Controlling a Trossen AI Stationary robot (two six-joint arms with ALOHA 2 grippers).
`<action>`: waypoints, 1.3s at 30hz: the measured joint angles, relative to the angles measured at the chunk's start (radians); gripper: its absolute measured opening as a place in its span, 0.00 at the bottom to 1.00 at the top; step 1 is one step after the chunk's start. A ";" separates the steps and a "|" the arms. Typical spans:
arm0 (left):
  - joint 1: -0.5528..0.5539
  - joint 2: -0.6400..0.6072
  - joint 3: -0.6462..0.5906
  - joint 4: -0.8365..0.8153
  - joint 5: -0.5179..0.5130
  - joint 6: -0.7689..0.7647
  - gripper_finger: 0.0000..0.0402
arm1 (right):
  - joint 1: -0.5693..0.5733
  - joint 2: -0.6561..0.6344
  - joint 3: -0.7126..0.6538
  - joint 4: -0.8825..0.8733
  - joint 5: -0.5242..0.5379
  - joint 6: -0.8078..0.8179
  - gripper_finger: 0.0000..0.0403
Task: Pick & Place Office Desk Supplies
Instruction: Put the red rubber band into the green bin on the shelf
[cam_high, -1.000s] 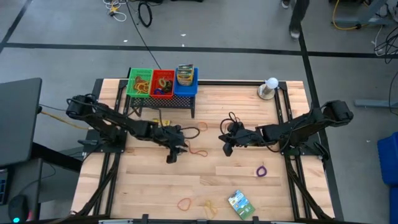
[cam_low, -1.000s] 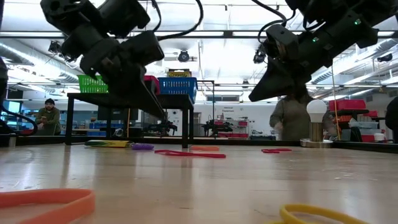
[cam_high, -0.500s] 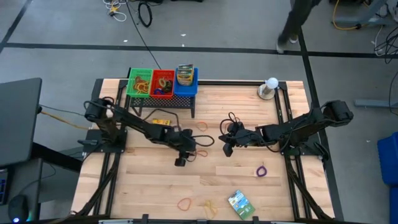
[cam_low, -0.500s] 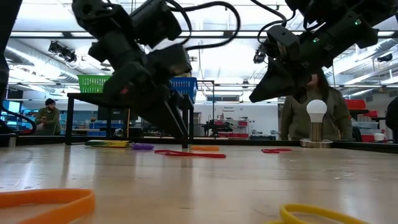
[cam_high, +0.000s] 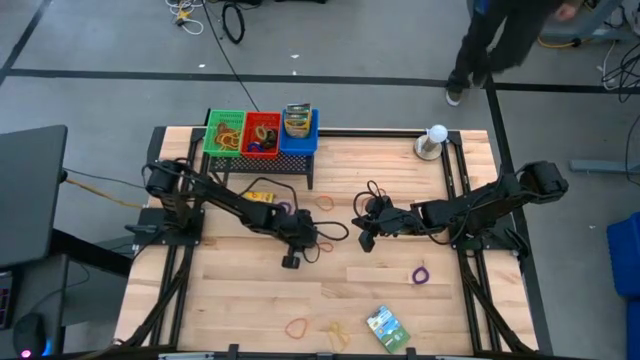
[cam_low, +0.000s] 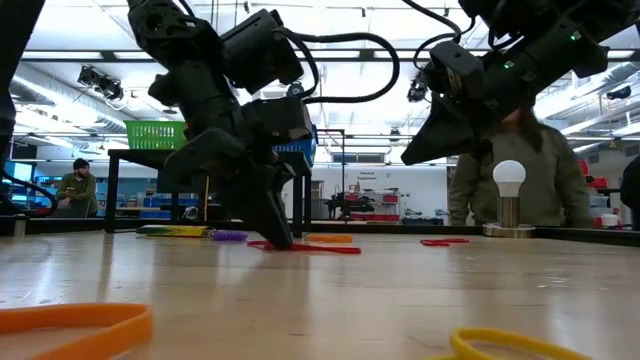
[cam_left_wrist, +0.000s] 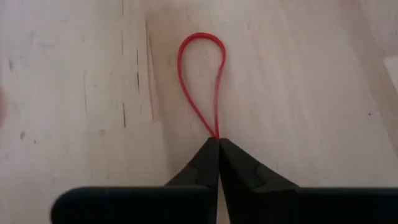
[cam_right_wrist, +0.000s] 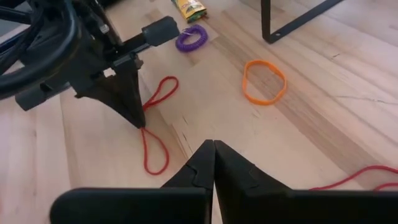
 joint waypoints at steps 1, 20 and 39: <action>0.000 -0.002 0.000 -0.004 0.001 0.000 0.02 | 0.000 0.000 0.000 0.000 0.000 -0.003 0.03; 0.086 -0.577 -0.002 -0.248 -0.024 -0.119 0.01 | -0.042 0.000 0.000 -0.001 0.002 -0.073 0.03; 0.218 -0.985 0.121 -0.360 -0.516 -0.313 0.01 | -0.100 0.000 0.000 0.030 0.003 -0.100 0.03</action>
